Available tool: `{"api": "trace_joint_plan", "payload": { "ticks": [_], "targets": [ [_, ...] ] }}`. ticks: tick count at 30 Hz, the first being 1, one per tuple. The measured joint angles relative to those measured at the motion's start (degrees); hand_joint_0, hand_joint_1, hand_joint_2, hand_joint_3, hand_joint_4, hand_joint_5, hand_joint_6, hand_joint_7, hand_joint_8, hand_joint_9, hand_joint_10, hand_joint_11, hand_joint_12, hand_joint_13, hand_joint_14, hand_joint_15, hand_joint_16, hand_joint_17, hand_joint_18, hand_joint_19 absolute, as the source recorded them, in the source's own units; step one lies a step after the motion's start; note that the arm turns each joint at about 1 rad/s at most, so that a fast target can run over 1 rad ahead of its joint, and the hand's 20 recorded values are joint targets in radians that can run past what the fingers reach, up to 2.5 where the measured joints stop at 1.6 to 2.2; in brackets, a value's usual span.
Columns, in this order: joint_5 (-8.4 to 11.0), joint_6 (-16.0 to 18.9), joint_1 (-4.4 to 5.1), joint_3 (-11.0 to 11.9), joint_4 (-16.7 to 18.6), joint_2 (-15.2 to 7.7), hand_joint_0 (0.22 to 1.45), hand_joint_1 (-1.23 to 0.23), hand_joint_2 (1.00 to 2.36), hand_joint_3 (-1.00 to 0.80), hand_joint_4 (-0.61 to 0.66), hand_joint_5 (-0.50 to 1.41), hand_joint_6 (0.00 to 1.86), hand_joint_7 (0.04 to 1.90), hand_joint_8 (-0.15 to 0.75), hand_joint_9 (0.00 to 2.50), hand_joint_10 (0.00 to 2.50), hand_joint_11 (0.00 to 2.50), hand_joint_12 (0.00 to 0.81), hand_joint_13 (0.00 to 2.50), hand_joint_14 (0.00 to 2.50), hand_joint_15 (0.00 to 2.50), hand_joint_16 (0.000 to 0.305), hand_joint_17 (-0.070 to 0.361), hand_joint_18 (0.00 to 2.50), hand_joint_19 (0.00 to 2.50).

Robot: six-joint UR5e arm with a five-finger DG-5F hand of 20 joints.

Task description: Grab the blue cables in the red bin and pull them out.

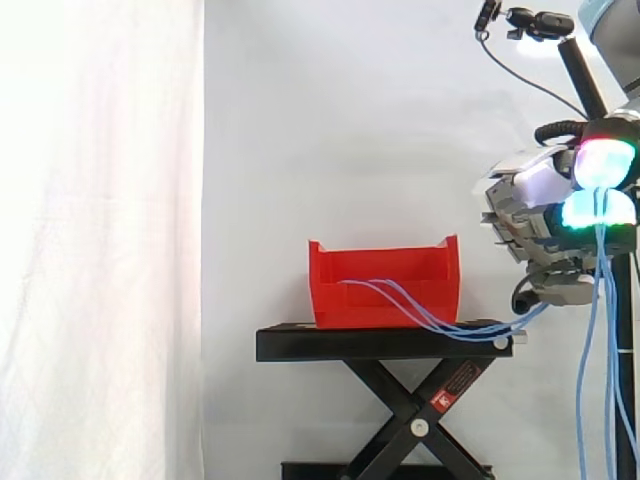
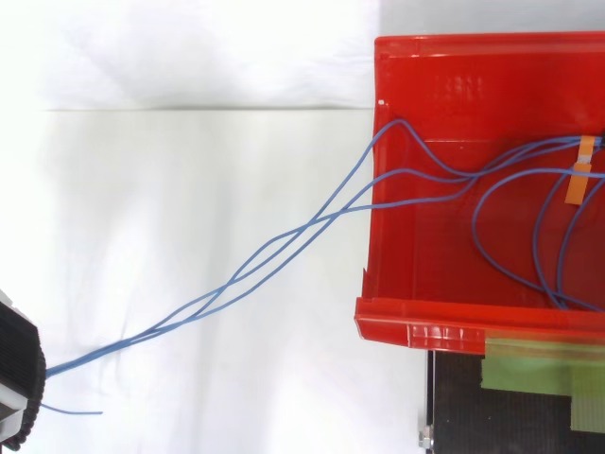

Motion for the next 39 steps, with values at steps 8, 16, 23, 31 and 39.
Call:
{"api": "trace_joint_plan", "payload": {
  "ticks": [8, 16, 23, 31, 39],
  "targets": [
    [0.0, 0.4, 0.0, 0.0, 0.1, 0.0, 0.91, -1.01, 1.0, -1.0, 0.11, 0.69, 0.65, 0.63, 0.211, 1.15, 0.02, 1.49, 0.273, 1.34, 0.5, 1.58, 0.045, 0.101, 0.81, 0.94],
    [0.29, 2.5, -0.02, -0.4, 4.2, -0.1, 0.92, -1.02, 1.0, -1.0, 0.11, 0.63, 0.73, 0.58, 0.215, 1.12, 0.02, 1.49, 0.278, 1.33, 0.53, 1.57, 0.045, 0.102, 0.81, 0.94],
    [0.21, 4.3, -0.03, -3.1, 10.2, -0.1, 0.92, -1.02, 1.0, -1.0, 0.12, 0.63, 0.73, 0.57, 0.221, 1.11, 0.02, 1.49, 0.286, 1.32, 0.54, 1.56, 0.045, 0.102, 0.8, 0.95],
    [0.31, 4.9, 0.07, -3.5, 12.4, -0.1, 0.92, -1.02, 1.0, -1.0, 0.12, 0.63, 0.73, 0.57, 0.221, 1.11, 0.02, 1.47, 0.284, 1.32, 0.55, 1.55, 0.045, 0.102, 0.8, 0.95],
    [0.46, 4.9, 0.11, -3.5, 12.4, -0.1, 0.92, -1.02, 1.0, -1.0, 0.12, 0.63, 0.74, 0.57, 0.22, 1.1, 0.02, 1.47, 0.282, 1.32, 0.55, 1.55, 0.046, 0.103, 0.8, 0.94]
  ]
}}
